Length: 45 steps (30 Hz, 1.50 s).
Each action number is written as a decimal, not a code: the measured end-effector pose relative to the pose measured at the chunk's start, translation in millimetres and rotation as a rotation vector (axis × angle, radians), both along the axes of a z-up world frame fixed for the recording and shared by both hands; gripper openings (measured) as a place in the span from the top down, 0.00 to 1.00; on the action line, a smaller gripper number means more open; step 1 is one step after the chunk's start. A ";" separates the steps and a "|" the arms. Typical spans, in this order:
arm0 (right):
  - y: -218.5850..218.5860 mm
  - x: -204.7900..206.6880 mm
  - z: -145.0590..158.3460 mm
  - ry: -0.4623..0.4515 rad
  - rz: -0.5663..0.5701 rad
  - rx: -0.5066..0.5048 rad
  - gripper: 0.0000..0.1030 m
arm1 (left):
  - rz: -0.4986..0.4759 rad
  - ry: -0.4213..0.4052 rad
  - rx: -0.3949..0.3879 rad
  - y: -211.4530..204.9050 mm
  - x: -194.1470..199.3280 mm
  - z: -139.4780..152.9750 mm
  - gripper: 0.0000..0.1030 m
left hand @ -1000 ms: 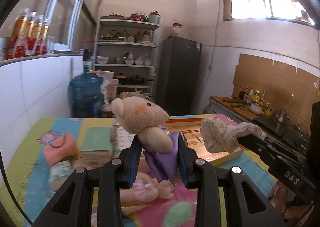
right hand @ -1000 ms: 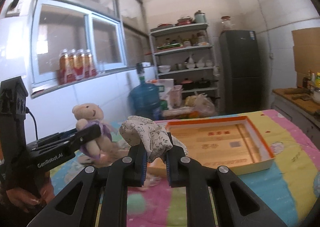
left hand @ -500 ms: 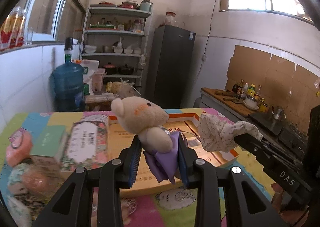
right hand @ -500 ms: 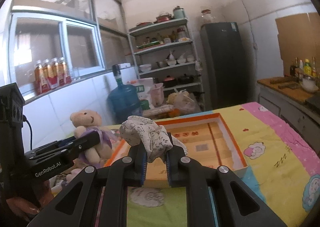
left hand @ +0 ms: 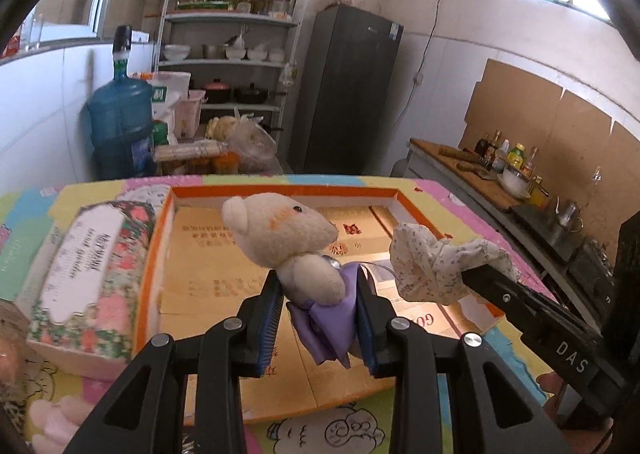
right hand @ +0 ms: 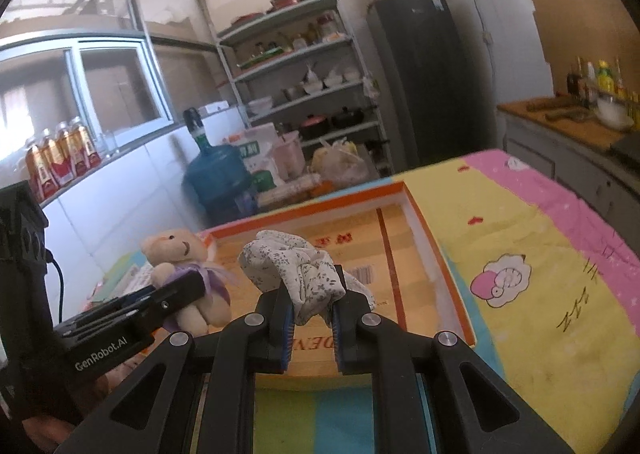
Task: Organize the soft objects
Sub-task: 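Carry the bear and scrunchie over the orange box and lower them inside, then open both grippers to release the bear and scrunchie into the box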
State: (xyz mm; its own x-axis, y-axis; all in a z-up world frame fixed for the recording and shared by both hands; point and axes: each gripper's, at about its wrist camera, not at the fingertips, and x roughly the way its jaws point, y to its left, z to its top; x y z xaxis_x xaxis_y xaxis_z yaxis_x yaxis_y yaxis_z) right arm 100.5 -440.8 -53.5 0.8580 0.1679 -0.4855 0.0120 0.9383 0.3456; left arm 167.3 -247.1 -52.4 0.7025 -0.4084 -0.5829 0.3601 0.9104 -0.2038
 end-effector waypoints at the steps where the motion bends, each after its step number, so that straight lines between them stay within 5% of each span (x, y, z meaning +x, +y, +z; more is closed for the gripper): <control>1: -1.4 3.0 -2.2 0.007 -0.004 -0.006 0.85 | 0.002 0.007 0.002 -1.8 2.8 -2.7 0.67; 10: -2.8 20.6 -15.1 0.069 0.002 -0.031 0.82 | 0.020 0.093 0.024 -16.8 20.9 -24.5 0.64; 17: -2.9 24.1 -18.0 0.082 0.012 -0.020 0.59 | 0.024 0.091 0.013 -15.4 19.7 -21.5 0.30; 21: -5.1 20.4 -16.7 0.070 -0.001 -0.006 0.47 | 0.032 0.088 0.019 -13.5 16.9 -17.3 0.28; 32: -3.5 8.7 -10.2 0.057 -0.025 0.012 0.45 | 0.077 0.049 0.087 -7.0 1.6 0.1 0.27; 38: -15.8 17.5 -19.0 0.157 -0.135 -0.050 0.38 | 0.082 0.034 0.060 6.5 -8.2 12.5 0.27; 45: -6.7 3.9 -19.5 0.169 -0.085 -0.044 0.37 | 0.081 0.027 0.036 17.5 -17.4 19.6 0.27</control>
State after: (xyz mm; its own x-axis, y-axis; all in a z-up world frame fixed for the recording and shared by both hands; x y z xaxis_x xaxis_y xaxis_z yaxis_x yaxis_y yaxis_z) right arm 104.5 -447.5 -73.0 0.7736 0.0738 -0.6294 0.1460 0.9457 0.2904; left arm 149.9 -229.6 -32.9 0.7164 -0.3293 -0.6151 0.2795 0.9432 -0.1795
